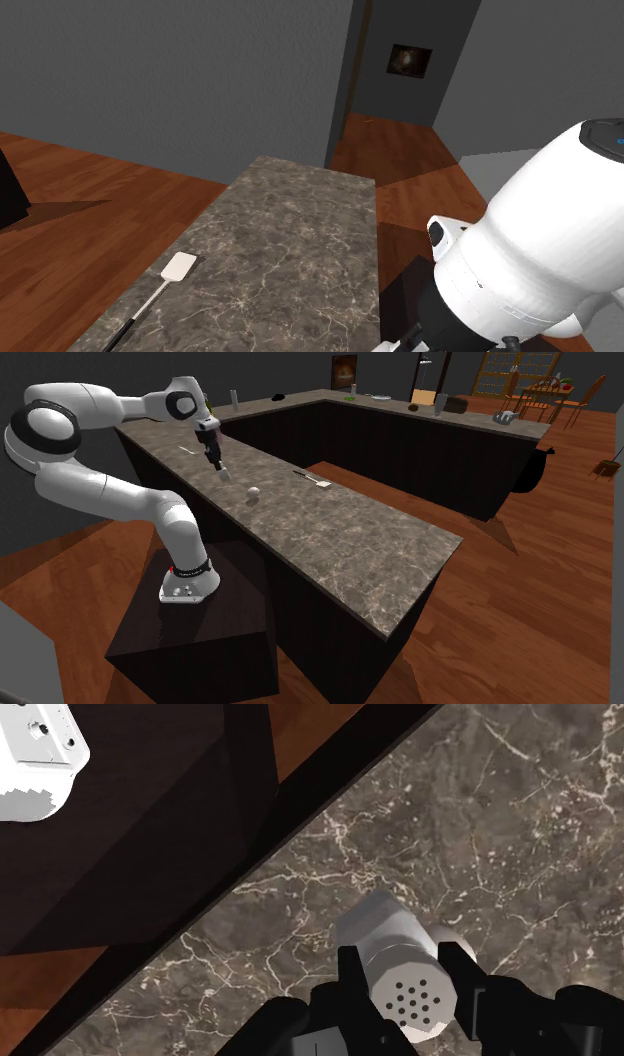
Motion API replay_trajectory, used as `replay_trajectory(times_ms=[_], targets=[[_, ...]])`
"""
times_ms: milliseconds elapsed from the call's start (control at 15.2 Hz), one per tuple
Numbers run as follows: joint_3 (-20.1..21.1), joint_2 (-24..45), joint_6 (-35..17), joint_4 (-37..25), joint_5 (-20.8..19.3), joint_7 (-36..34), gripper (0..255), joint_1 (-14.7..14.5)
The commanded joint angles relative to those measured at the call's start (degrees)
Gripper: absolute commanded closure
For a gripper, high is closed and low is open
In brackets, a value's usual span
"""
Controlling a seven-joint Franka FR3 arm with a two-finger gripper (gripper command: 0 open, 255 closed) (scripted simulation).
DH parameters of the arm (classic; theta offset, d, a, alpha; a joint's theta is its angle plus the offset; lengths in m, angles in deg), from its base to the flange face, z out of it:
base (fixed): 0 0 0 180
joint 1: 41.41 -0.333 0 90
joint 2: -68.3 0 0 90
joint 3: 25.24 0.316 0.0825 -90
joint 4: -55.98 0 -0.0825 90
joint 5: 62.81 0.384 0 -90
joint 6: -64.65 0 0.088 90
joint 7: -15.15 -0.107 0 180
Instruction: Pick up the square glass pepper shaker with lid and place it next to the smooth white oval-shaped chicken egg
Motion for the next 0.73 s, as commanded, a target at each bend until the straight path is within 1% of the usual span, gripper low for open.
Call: replay_trajectory(times_ms=[0,660], targets=[[0.76,0.21,-1.41,1.11,0.48,-0.11,255,-0.05],[4.8,1.65,-9.16,7.18,3.11,-0.35,255,-0.35]])
